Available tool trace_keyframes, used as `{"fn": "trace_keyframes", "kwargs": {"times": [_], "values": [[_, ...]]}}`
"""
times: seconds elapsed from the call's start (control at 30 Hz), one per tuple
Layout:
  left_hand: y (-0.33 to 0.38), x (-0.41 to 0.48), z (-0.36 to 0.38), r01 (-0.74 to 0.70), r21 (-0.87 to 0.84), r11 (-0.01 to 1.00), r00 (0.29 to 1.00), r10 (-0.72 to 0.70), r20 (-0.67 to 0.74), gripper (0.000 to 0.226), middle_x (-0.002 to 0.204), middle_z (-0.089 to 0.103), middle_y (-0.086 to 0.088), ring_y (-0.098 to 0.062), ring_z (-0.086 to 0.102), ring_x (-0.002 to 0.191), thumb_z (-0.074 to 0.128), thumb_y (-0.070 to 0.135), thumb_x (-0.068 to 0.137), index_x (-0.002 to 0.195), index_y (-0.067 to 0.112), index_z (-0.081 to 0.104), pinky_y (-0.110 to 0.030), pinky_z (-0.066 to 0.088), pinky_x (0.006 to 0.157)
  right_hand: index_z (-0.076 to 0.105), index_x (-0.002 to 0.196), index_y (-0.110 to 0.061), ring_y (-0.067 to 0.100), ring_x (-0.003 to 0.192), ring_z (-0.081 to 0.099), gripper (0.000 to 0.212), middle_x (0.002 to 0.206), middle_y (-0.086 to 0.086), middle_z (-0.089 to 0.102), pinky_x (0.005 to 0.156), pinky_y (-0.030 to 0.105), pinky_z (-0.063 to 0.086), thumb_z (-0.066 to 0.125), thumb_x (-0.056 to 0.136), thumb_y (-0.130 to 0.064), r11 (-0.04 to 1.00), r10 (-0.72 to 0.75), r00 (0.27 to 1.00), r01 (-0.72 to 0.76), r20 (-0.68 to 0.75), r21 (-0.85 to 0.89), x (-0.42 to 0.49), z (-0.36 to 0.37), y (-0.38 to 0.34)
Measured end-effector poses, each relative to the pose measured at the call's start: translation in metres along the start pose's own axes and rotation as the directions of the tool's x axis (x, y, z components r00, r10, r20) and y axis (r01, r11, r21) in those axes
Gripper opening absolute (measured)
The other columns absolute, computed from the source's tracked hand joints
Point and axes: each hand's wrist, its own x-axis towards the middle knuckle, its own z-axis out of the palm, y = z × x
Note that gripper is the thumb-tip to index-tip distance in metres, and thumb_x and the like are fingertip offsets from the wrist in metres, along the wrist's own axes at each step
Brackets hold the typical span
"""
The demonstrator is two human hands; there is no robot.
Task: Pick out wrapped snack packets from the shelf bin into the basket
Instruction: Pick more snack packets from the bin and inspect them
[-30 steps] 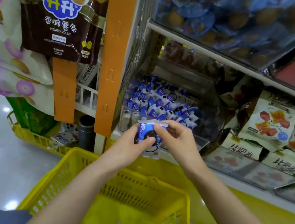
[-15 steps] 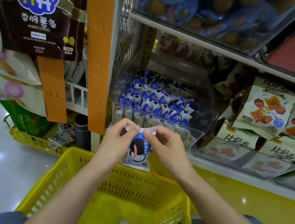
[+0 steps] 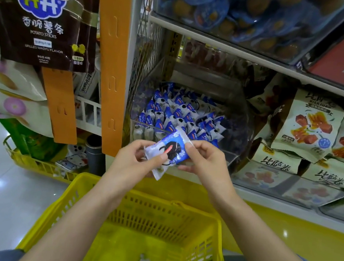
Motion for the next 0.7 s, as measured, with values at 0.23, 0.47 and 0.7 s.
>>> {"fn": "trace_keyframes", "kwargs": {"times": [0.23,0.47,0.7], "values": [[0.000,0.006,-0.006,-0.154,-0.140,0.978,0.975,0.127,-0.185,0.013,0.084,0.072,-0.003,-0.005,0.067,0.071,0.057,0.016,0.090,0.097,0.008,0.064,-0.015,0.053,0.060,0.048,0.108,-0.004,0.008,0.064,0.065,0.017,0.092,0.016,0.068,0.061,0.022,0.055,0.052,0.091,-0.001,0.980,0.151,0.939,-0.101,0.308,-0.174,-0.005,0.001,0.004],[-0.005,0.005,-0.006,-0.278,0.253,0.927,0.946,0.309,-0.095,0.013,0.071,0.068,0.003,-0.008,0.062,0.066,0.058,0.017,0.090,0.079,0.020,0.066,-0.024,0.049,0.061,0.047,0.117,-0.027,-0.001,0.100,0.058,0.053,0.110,-0.011,0.061,0.087,0.017,0.048,0.075,0.073,-0.032,0.861,-0.053,0.932,0.224,0.358,-0.456,-0.009,0.006,0.011],[-0.006,0.001,0.002,-0.281,0.320,0.905,0.950,0.310,-0.044,0.012,0.072,0.068,0.002,-0.005,0.062,0.068,0.059,0.022,0.089,0.079,0.019,0.065,-0.025,0.047,0.064,0.066,0.084,-0.016,0.020,0.068,0.062,0.011,0.075,0.004,0.068,0.069,0.042,0.052,0.064,0.085,-0.027,0.916,-0.186,0.969,0.230,0.161,-0.328,-0.007,0.008,0.007]]}}
